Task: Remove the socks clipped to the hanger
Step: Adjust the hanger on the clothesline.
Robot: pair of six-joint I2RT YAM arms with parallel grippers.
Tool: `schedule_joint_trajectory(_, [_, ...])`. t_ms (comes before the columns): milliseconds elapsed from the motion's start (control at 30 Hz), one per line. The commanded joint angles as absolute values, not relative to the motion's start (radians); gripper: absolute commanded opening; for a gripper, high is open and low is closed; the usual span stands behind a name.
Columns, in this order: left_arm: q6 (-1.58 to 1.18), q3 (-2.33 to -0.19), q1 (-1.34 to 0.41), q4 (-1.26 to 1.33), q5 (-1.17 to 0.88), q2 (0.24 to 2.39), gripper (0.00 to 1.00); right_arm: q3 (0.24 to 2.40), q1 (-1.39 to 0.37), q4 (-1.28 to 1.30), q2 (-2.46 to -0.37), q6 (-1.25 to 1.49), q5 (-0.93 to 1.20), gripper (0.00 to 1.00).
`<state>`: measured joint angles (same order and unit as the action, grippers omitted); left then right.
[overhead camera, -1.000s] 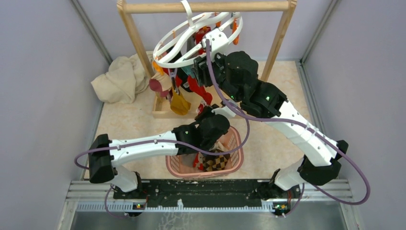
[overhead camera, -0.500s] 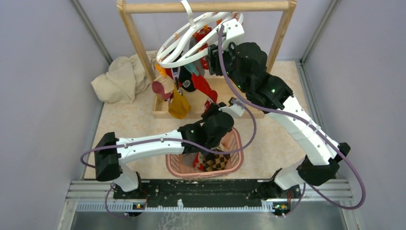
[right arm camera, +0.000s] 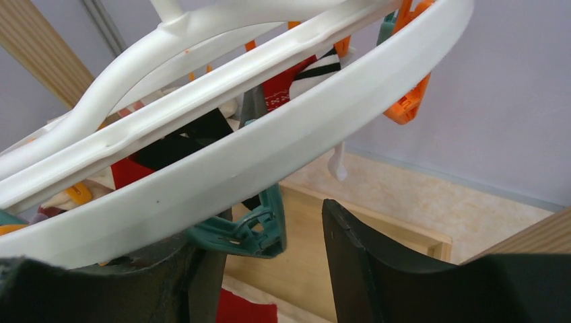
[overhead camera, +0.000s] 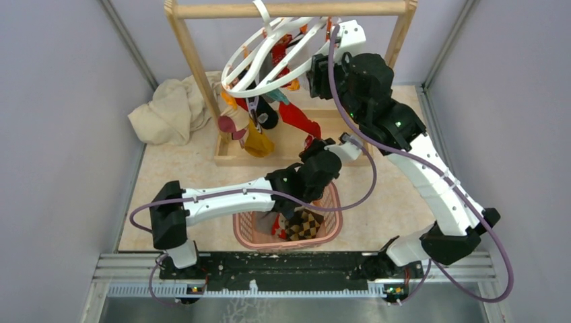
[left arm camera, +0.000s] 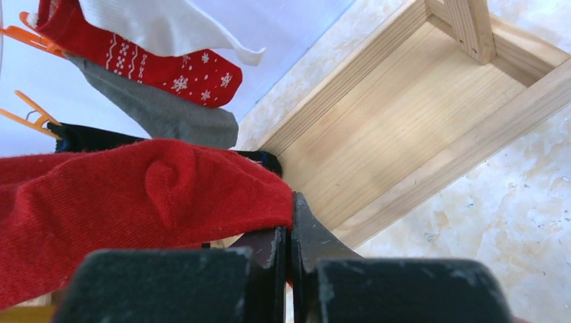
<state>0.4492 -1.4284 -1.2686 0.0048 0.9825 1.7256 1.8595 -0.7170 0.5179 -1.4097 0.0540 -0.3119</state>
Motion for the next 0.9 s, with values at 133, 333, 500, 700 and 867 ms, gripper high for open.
schedule_joint_trajectory(133, [0.460, -1.522, -1.225, 0.016, 0.883, 1.787, 0.00, 1.813, -0.706, 0.475, -1.282, 0.088, -0.325, 0.54])
schedule_joint_trajectory(333, [0.465, -1.607, -1.178, -0.023, 0.827, 1.858, 0.00, 1.798, -0.706, 0.511, -1.236, 0.106, -0.293, 0.55])
schedule_joint_trajectory(500, [0.467, -1.675, -1.145, -0.070, 0.796, 1.919, 0.00, 1.809, -0.706, 0.537, -1.215, 0.109, -0.259, 0.56])
schedule_joint_trajectory(700, [0.480, -1.802, -1.121, -0.134, 0.773, 2.005, 0.00, 1.832, -0.706, 0.562, -1.222, 0.107, -0.207, 0.57])
schedule_joint_trajectory(867, [0.507, -1.908, -1.111, -0.186, 0.772, 2.077, 0.00, 1.845, -0.706, 0.583, -1.233, 0.099, -0.167, 0.57])
